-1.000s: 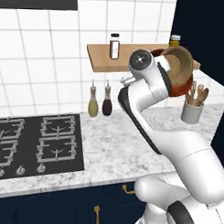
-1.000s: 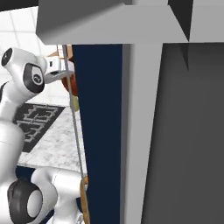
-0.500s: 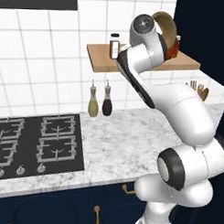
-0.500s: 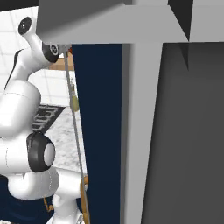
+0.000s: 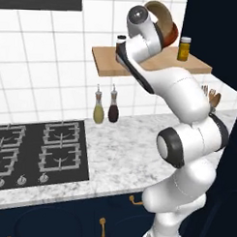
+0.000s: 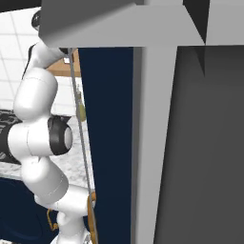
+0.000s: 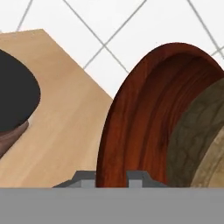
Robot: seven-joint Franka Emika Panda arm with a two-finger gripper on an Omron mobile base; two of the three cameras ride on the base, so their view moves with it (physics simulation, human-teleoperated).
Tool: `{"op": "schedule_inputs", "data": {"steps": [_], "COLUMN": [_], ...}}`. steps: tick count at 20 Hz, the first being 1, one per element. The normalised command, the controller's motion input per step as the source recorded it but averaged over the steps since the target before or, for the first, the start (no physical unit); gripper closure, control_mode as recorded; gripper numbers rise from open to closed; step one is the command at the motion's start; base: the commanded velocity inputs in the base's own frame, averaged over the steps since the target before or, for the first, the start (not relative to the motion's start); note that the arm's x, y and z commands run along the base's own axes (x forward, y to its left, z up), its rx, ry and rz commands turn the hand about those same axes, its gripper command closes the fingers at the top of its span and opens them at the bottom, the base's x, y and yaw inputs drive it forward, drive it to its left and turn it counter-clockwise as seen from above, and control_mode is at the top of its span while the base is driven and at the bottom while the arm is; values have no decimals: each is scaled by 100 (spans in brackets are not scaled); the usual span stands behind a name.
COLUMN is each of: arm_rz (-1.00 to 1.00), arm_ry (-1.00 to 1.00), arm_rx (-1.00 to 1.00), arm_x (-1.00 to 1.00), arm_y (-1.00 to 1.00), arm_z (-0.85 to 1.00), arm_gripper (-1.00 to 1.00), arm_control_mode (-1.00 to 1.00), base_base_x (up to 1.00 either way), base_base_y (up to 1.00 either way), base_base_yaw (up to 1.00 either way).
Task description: Pick up the bowls on the counter and stack them on top of one another in the open cabinet. Place the smaller bowl on top of the larger bowl.
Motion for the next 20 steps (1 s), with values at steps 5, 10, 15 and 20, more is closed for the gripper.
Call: {"op": "schedule_inputs", "data": {"steps": [5, 10, 15, 20], "arm_rz": [1, 0, 0, 0], "arm_ry": [0, -1, -4, 0], "arm_rx": [-11, 0, 0, -14], "arm_x": [32, -59, -100, -100], "arm_y": [-7, 0, 1, -42], "arm_z": [-26, 3, -17, -100], "arm_gripper": [-100, -100, -100, -100], "arm_control_mode": [-100, -100, -100, -100], "base_base_x": [0, 0, 0, 0], "base_base_y": [0, 0, 0, 0], "base_base_yaw": [0, 0, 0, 0]}}
